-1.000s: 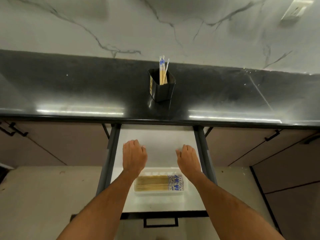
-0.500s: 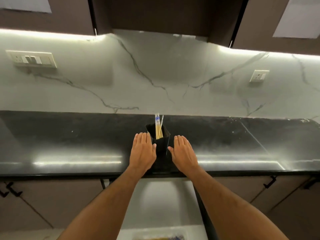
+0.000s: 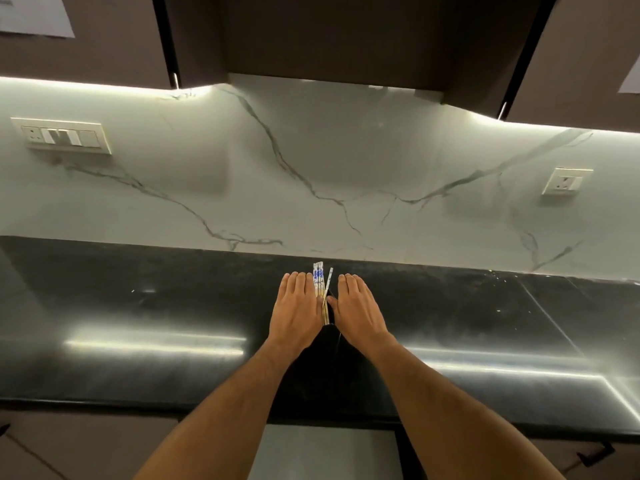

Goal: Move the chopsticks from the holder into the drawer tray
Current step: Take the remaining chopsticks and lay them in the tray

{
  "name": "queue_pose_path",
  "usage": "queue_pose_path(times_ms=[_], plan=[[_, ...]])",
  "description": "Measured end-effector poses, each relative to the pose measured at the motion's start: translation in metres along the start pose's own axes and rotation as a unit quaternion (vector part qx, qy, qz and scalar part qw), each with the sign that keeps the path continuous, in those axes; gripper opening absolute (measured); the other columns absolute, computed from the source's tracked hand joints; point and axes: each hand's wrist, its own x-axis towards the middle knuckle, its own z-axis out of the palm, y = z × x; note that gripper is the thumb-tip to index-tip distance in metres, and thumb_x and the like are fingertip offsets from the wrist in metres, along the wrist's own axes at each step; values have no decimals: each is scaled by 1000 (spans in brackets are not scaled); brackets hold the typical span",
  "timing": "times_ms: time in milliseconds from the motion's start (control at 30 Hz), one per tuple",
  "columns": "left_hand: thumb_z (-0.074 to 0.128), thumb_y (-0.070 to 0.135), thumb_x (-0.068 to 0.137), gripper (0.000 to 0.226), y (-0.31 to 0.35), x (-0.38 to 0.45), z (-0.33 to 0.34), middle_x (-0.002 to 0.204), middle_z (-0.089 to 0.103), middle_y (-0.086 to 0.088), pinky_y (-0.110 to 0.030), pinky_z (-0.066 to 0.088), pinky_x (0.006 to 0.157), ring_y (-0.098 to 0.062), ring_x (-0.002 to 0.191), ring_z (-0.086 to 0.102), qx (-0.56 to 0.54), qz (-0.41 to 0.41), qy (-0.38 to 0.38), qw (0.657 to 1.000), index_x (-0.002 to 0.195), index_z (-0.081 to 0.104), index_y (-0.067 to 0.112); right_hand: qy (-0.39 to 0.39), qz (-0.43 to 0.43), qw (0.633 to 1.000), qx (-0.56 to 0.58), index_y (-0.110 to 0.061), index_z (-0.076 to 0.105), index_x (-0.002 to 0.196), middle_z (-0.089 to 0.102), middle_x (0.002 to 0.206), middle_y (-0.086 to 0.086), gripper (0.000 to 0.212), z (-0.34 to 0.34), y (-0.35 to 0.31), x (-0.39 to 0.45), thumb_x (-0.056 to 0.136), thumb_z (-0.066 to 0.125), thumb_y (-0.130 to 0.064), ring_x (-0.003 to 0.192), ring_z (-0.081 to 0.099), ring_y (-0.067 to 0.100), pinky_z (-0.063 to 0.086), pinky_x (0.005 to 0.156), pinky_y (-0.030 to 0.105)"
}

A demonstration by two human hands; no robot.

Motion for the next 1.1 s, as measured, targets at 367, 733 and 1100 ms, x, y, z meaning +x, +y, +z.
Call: queue_pose_path(times_ms=[367,733,1100], plan=[[23,46,105,59,-20,45,66,151,45,-13,-45,15,126,-29,144,37,-12,-9,-59,998,149,36,8,-48,27,996,63,-8,35,147,46,147,12,59,48,14,54,104,38,-48,137,43,25,34,118,38],[23,43,96,47,-37,73,110,112,63,1,-44,40,112,-17,108,58,-95,-1,-62,994,117,55,18,-59,206,938,271,-6,32,151,48,147,12,61,86,7,106,99,60,-23,136,44,27,37,112,36],[19,37,91,44,-35,80,109,97,62,-1,-36,46,94,-15,88,54,-202,9,-40,978,100,57,16,2,250,900,358,-8,66,112,69,105,7,27,90,-5,124,87,75,-10,93,67,16,58,86,31]])
